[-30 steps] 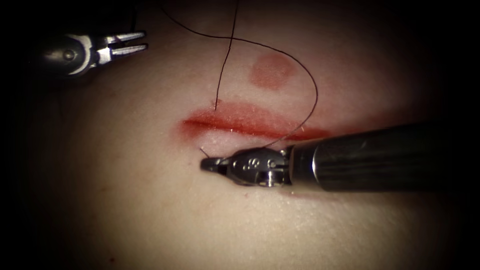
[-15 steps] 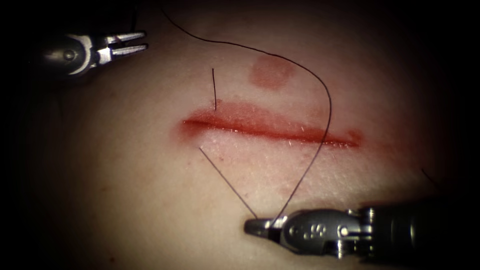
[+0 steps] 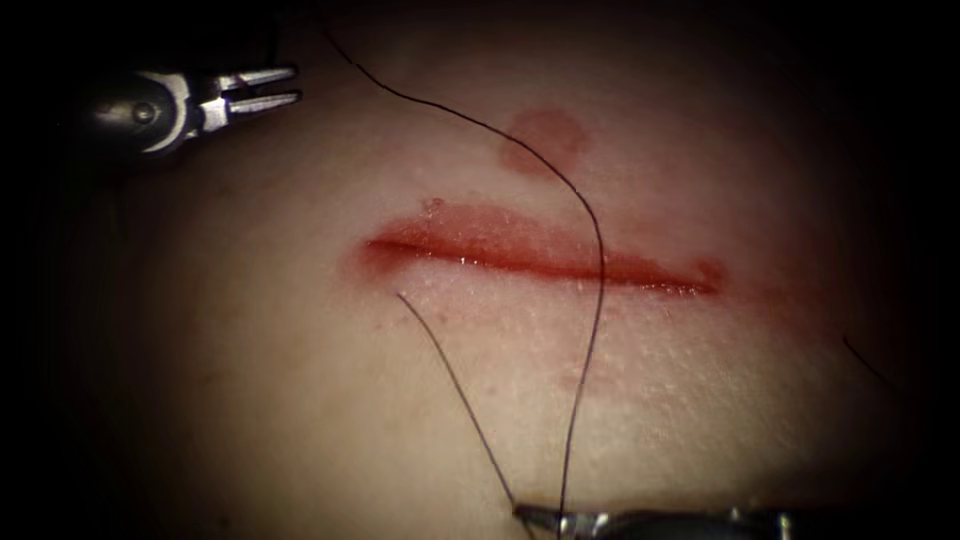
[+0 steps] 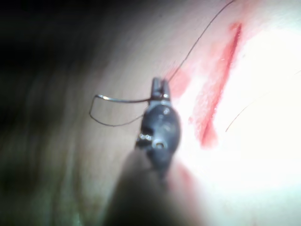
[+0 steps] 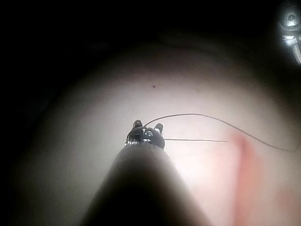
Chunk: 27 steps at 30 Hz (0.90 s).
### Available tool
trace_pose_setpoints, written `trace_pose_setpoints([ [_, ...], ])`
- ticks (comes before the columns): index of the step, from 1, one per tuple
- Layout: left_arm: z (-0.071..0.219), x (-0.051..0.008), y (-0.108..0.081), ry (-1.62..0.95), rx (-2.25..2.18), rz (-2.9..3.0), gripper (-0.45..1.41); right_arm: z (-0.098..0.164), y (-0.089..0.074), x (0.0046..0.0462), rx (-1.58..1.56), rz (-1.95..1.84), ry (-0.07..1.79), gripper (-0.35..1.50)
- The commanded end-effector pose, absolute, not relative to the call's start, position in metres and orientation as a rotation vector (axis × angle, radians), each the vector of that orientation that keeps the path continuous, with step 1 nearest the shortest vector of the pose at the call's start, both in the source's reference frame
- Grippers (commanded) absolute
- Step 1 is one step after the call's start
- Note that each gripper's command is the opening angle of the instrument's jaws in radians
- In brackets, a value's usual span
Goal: Wound Closure
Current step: Too much suture pulled through. Remove suture to reset.
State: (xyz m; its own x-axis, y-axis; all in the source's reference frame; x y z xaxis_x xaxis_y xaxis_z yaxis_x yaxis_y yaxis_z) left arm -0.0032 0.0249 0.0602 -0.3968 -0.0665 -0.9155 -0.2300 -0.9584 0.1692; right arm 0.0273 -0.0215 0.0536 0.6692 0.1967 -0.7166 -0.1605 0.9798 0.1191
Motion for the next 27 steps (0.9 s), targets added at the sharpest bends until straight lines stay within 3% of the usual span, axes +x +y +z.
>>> trace_pose_setpoints([
  [1, 0.0608, -0.0037, 0.0251, 0.411, -1.674, 2.511, -0.35, 0.0549, -0.0212, 0.0281, 0.034, 0.218, 0.824, 1.48],
  [14, 0.0612, -0.0036, 0.0233, 0.409, -1.669, 2.536, -0.35, 0.0537, -0.0165, 0.0247, 0.0, 0.323, 0.94, 1.48],
  [27, 0.0624, -0.0049, 0.0215, 0.371, -1.678, 2.571, -0.35, 0.0523, -0.0149, 0.0234, 0.016, 0.307, 0.904, 1.48],
])
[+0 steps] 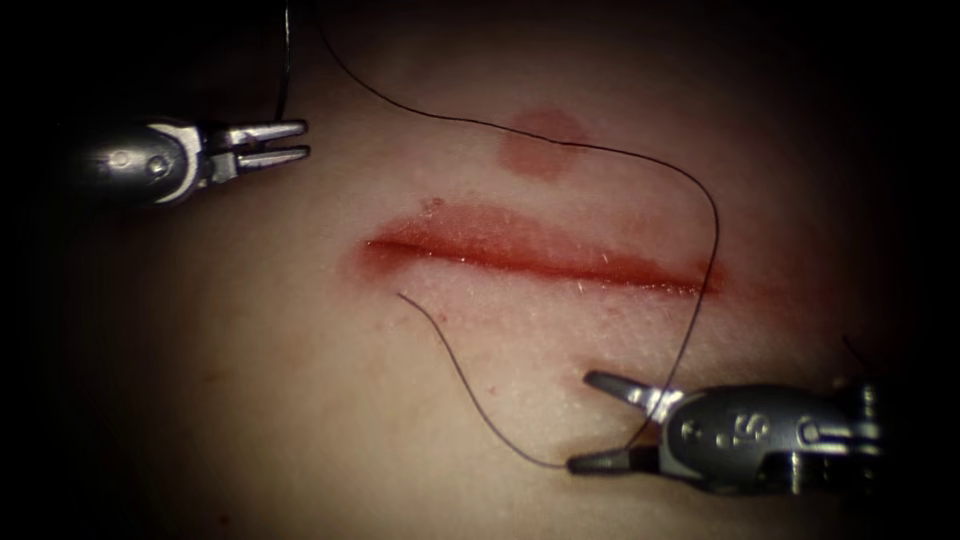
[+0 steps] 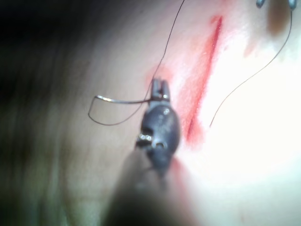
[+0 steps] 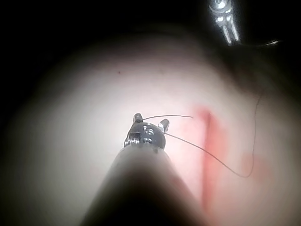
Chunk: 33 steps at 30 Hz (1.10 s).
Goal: Wound Closure
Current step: Too much suture pulled through. Remove suture to reset.
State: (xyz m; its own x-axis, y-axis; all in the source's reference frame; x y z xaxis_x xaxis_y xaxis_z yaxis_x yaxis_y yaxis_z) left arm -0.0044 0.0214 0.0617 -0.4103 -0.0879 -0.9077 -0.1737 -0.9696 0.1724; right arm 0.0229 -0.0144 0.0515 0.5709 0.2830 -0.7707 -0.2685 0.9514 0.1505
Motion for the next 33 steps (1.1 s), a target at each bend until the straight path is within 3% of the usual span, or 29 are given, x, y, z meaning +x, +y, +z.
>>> trace_pose_setpoints([
  [1, 0.062, -0.0051, 0.021, 0.369, -1.678, 2.573, -0.35, 0.052, -0.015, 0.0232, 0.01, 0.308, 0.895, 1.48],
  [5, 0.063, -0.006, 0.021, 0.354, -1.686, 2.576, -0.35, 0.053, -0.015, 0.0201, 0.001, 0.278, 0.819, 1.48],
  [14, 0.063, -0.0059, 0.021, 0.352, -1.691, 2.576, -0.35, 0.054, -0.019, 0.0079, 0.075, 0.23, 0.573, 1.48],
  [17, 0.063, -0.006, 0.021, 0.353, -1.691, 2.576, -0.35, 0.053, -0.019, 0.0049, 0.04, 0.325, 0.593, 1.48],
  [20, 0.063, -0.0061, 0.021, 0.353, -1.689, 2.579, -0.35, 0.051, -0.019, 0.0033, 0.035, 0.479, 0.726, 1.48],
  [26, 0.063, -0.0065, 0.021, 0.349, -1.689, 2.584, -0.35, 0.047, -0.018, 0.0048, 0.182, 0.694, 0.978, 1.48],
  [33, 0.064, -0.0068, 0.021, 0.344, -1.69, 2.588, -0.35, 0.046, -0.015, 0.0157, 0.23, 0.715, 0.982, 1.48],
])
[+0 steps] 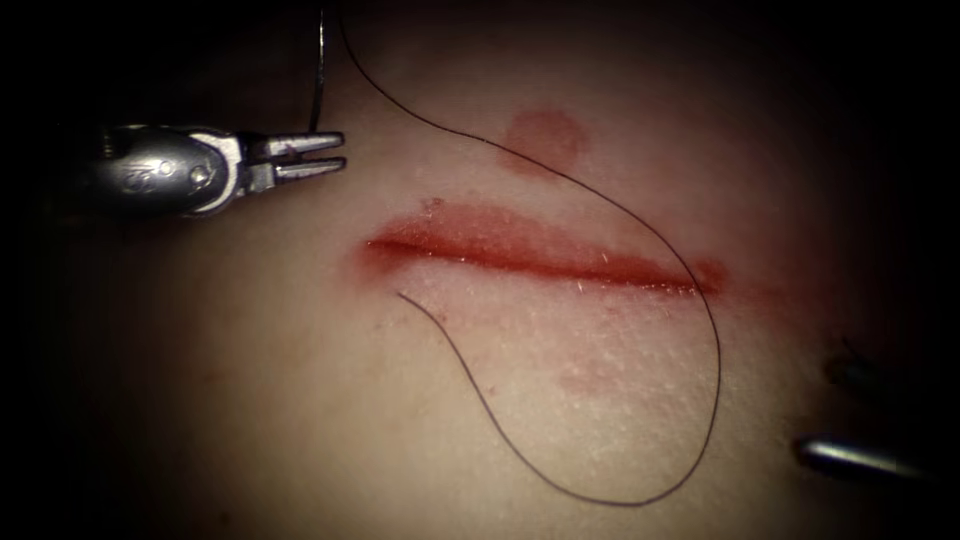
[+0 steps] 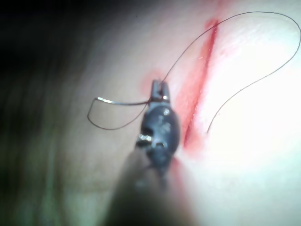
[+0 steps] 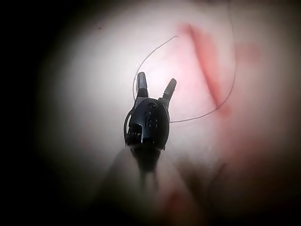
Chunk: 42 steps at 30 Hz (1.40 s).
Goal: Wound Closure
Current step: Too much suture pulled through. Remove suture to reset.
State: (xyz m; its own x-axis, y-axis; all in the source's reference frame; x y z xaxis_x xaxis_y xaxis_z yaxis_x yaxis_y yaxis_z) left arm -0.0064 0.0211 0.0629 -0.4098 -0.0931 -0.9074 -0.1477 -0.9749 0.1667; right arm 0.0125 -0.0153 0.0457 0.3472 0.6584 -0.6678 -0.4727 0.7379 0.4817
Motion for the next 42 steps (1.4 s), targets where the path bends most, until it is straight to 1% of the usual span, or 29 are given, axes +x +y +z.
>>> trace_pose_setpoints([
  [1, 0.064, -0.0069, 0.021, 0.345, -1.69, 2.588, -0.35, 0.047, -0.015, 0.0179, 0.23, 0.698, 0.971, 1.48],
  [4, 0.064, -0.007, 0.021, 0.344, -1.694, 2.587, -0.35, 0.049, -0.014, 0.0224, 0.232, 0.664, 0.945, 1.48],
  [8, 0.064, -0.0069, 0.021, 0.343, -1.695, 2.587, -0.35, 0.054, -0.013, 0.0286, 0.226, 0.628, 0.852, 1.48],
  [11, 0.064, -0.0069, 0.021, 0.343, -1.695, 2.587, -0.35, 0.058, -0.012, 0.0322, 0.217, 0.603, 0.782, 1.48],
  [15, 0.064, -0.0069, 0.021, 0.343, -1.695, 2.587, -0.35, 0.063, -0.012, 0.0355, 0.184, 0.575, 0.686, 1.48],
  [20, 0.064, -0.0069, 0.021, 0.343, -1.695, 2.587, -0.35, 0.067, -0.012, 0.0371, 0.134, 0.556, 0.594, 1.48],
  [27, 0.064, -0.007, 0.021, 0.344, -1.695, 2.587, -0.35, 0.071, -0.011, 0.0365, -0.008, 0.529, 0.47, 1.48],
  [37, 0.064, -0.007, 0.021, 0.342, -1.694, 2.59, -0.35, 0.074, -0.012, 0.0365, -0.03, 0.518, 0.42, 1.46],
  [38, 0.064, -0.007, 0.021, 0.342, -1.694, 2.59, -0.35, 0.074, -0.012, 0.0365, -0.017, 0.513, 0.43, 1.41],
  [39, 0.064, -0.007, 0.021, 0.342, -1.694, 2.59, -0.35, 0.074, -0.012, 0.0364, 0.007, 0.505, 0.441, 1.3],
  [40, 0.064, -0.007, 0.021, 0.342, -1.694, 2.59, -0.35, 0.075, -0.012, 0.0363, 0.048, 0.491, 0.455, 0.94],
  [42, 0.064, -0.007, 0.021, 0.338, -1.692, 2.593, -0.35, 0.075, -0.012, 0.0359, 0.131, 0.463, 0.488, -0.07],
])
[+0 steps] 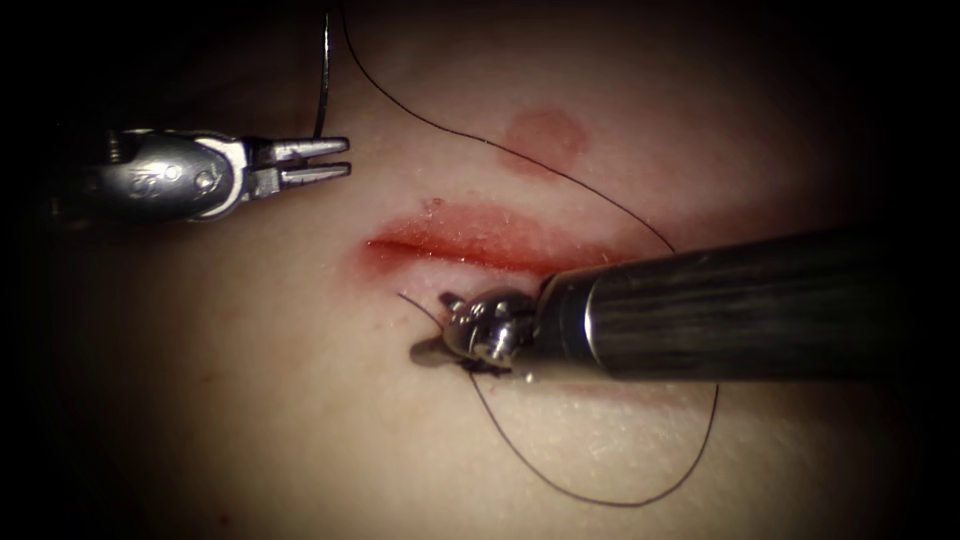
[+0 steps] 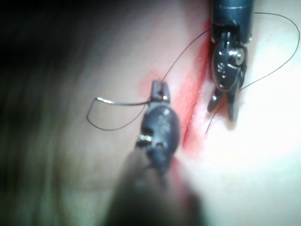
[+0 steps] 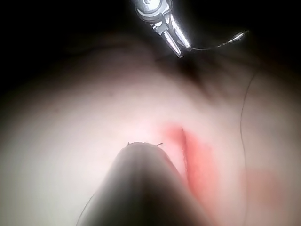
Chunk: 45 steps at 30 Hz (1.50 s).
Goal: Wound Closure
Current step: Too much suture pulled through. Remove suture to reset, then hand needle back to the right gripper from the left gripper.
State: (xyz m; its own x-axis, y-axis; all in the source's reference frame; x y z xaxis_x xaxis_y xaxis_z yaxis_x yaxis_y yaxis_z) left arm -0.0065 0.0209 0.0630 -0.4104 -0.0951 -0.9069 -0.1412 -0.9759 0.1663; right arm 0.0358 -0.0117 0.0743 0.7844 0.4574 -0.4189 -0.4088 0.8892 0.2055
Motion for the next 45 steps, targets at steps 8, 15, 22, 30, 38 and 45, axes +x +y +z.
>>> trace_pose_setpoints([
  [8, 0.064, -0.007, 0.021, 0.338, -1.693, 2.593, -0.35, 0.072, -0.014, 0.0313, 0.132, 0.419, 0.445, -0.35],
  [15, 0.064, -0.007, 0.021, 0.338, -1.693, 2.593, -0.35, 0.066, -0.015, 0.0207, 0.049, 0.386, 0.365, -0.35],
  [22, 0.064, -0.0071, 0.021, 0.337, -1.696, 2.592, -0.35, 0.059, -0.01, 0.0026, -0.095, 0.442, 0.195, -0.35],
  [30, 0.064, -0.0072, 0.021, 0.338, -1.695, 2.592, -0.35, 0.055, -0.003, -0.0135, -0.267, 0.551, 0.031, -0.35],
  [38, 0.063, -0.0094, 0.02, 0.313, -1.71, 2.597, -0.35, 0.055, -0.001, -0.0135, -0.366, 0.811, 0.033, 1.48],
  [45, 0.062, -0.014, 0.018, 0.228, -1.811, 2.558, -0.35, 0.054, -0.002, -0.0071, -0.201, 0.894, 0.26, 1.48],
])
